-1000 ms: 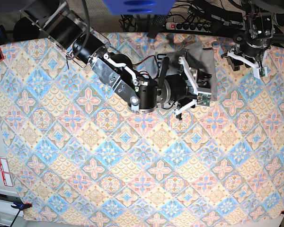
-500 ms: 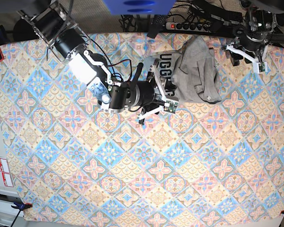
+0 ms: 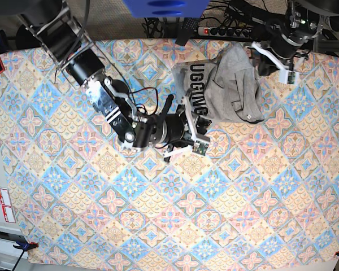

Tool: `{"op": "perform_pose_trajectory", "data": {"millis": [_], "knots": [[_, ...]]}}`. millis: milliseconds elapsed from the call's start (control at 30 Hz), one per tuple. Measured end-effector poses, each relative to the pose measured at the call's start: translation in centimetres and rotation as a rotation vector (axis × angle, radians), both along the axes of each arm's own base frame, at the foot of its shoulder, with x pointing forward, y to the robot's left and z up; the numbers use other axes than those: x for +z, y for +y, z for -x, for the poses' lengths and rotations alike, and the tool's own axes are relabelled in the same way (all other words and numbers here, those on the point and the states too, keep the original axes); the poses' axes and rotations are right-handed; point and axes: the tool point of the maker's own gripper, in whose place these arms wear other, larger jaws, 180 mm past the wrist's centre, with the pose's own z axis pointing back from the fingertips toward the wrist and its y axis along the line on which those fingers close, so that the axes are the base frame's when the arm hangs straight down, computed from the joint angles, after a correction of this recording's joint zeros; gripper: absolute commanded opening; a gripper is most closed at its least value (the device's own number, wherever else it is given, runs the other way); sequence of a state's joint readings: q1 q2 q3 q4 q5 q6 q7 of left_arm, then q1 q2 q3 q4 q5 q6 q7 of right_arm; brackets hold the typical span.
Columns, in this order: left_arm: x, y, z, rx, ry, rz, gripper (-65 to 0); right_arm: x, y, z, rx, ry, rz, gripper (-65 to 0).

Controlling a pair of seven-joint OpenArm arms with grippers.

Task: Fold the T-shirt properly
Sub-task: 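Hold the bundle with both grippers and tuck the loose edges under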

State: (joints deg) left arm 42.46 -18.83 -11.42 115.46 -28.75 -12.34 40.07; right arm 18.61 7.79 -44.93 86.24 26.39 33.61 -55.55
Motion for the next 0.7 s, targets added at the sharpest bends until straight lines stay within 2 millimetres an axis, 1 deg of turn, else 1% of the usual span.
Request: {"op": "perform_pose_trajectory", "data": {"millis": [67, 167, 200, 300, 367, 433, 533, 600, 700], "knots": [[0.0, -1.0, -0.4, -0.021, -0.006, 0.016, -65.0, -0.7, -0.6, -0.5, -0.010, 0.010, 0.026, -55.3], [-0.2, -2.5, -0.3, -0.050, -0.002, 0.044, -65.0, -1.7, -1.1, -0.9, -0.016, 0.030, 0.061, -55.3], [-0.3, -3.0, -0.4, -0.062, 0.000, 0.050, -65.0, -1.8, -0.9, -1.0, -0.017, 0.035, 0.066, -55.3], [-0.3, -4.5, -1.4, -0.104, -0.016, 0.064, -65.0, -1.6, 1.2, -0.9, -0.017, 0.069, 0.014, -55.3], [-0.3, -5.0, -1.9, -0.135, -0.036, 0.040, -65.0, -2.3, 2.0, -0.3, -0.012, 0.104, 0.016, -55.3], [-1.0, -5.0, -1.5, -0.172, -0.023, -0.020, -65.0, -3.1, 2.5, 0.0, -0.018, 0.129, 0.032, -55.3], [-3.2, -4.3, -0.4, -0.196, 0.038, -0.084, -65.0, -4.2, 3.4, 1.0, 0.003, 0.161, 0.048, -55.3], [-4.5, -3.3, 0.2, -0.194, 0.076, -0.128, -65.0, -5.7, 3.2, 1.6, 0.037, 0.138, 0.122, -55.3], [-5.6, -1.8, 0.7, -0.192, 0.108, -0.179, -65.0, -7.9, 2.4, 1.6, 0.062, 0.086, 0.250, -55.3]]}}
